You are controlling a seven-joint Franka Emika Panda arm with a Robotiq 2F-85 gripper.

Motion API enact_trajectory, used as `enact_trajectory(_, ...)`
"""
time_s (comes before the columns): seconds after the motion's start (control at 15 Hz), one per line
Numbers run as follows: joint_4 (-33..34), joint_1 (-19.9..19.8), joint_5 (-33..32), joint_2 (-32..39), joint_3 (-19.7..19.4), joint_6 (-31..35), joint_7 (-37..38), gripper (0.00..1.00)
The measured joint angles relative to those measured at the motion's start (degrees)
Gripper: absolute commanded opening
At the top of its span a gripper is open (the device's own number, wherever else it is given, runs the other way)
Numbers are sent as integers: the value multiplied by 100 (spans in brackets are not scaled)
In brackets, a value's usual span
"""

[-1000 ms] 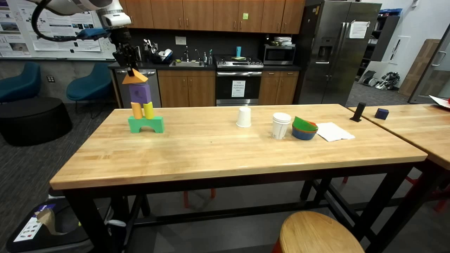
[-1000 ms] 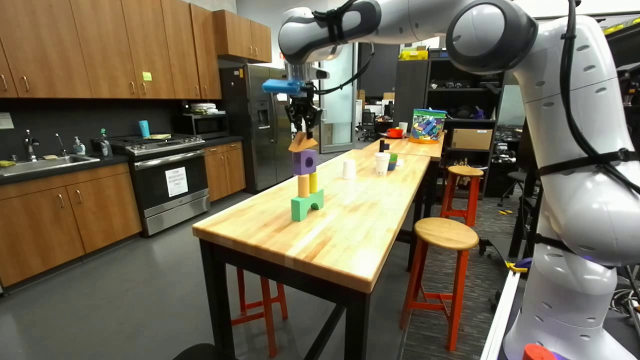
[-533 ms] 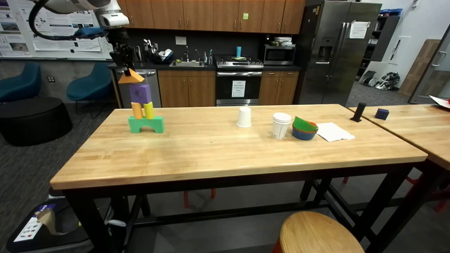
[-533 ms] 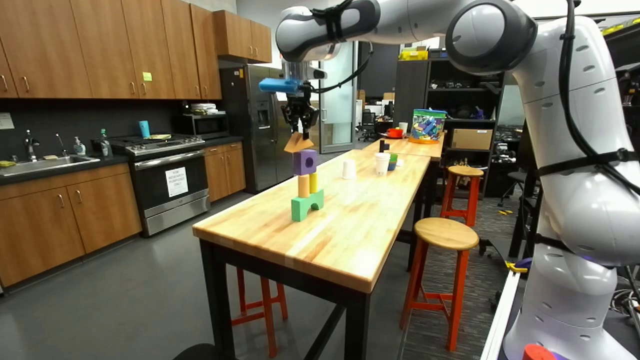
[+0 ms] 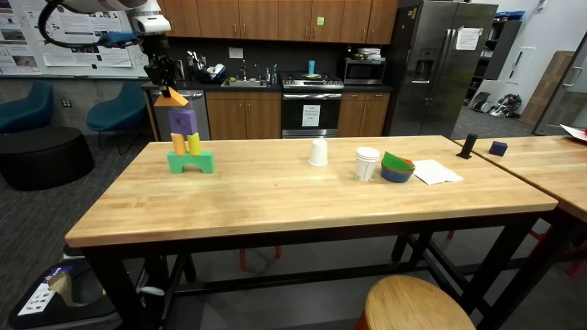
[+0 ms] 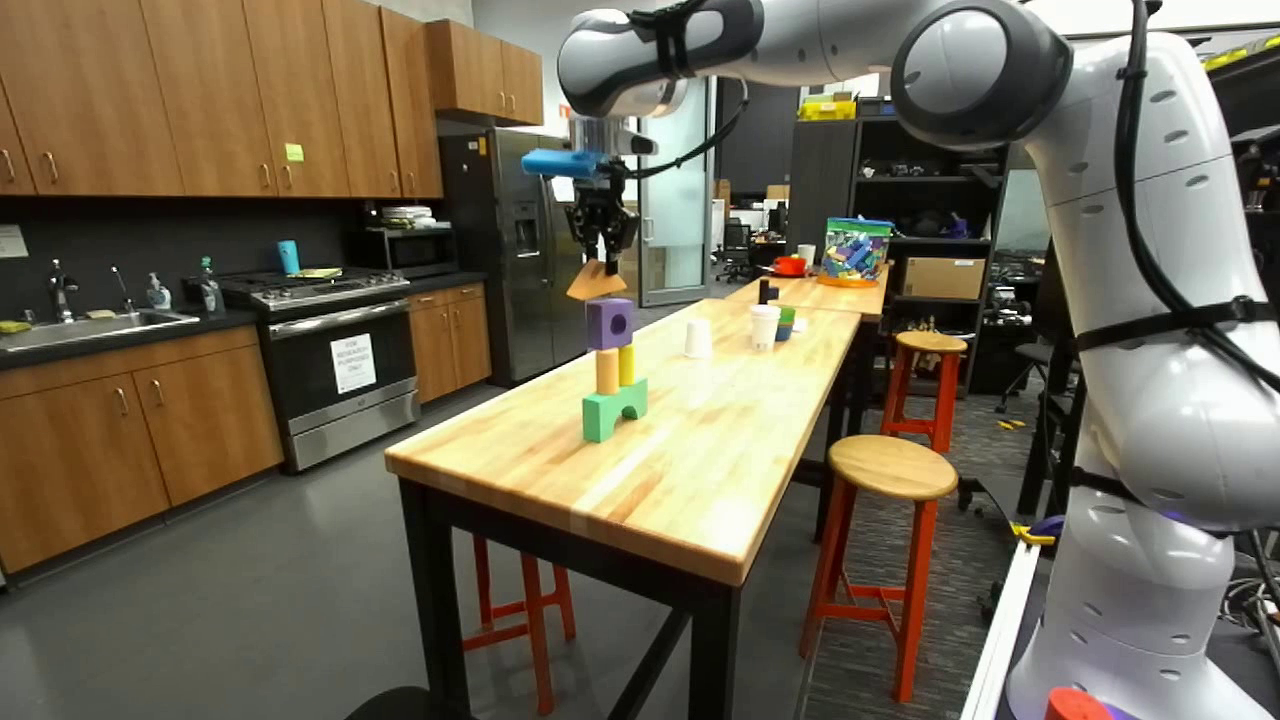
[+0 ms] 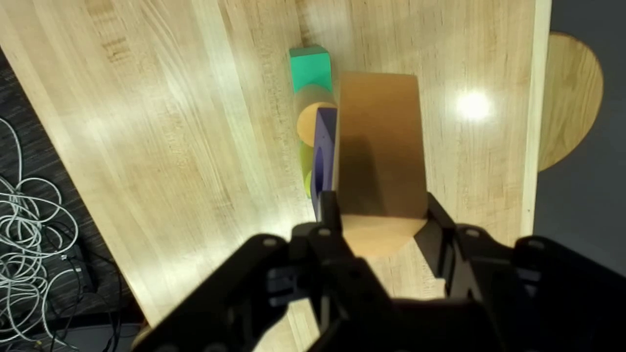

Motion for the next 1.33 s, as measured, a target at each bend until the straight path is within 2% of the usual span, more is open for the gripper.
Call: enact_trajectory(1.33, -1, -38, -3, 27, -141, 0, 286, 16)
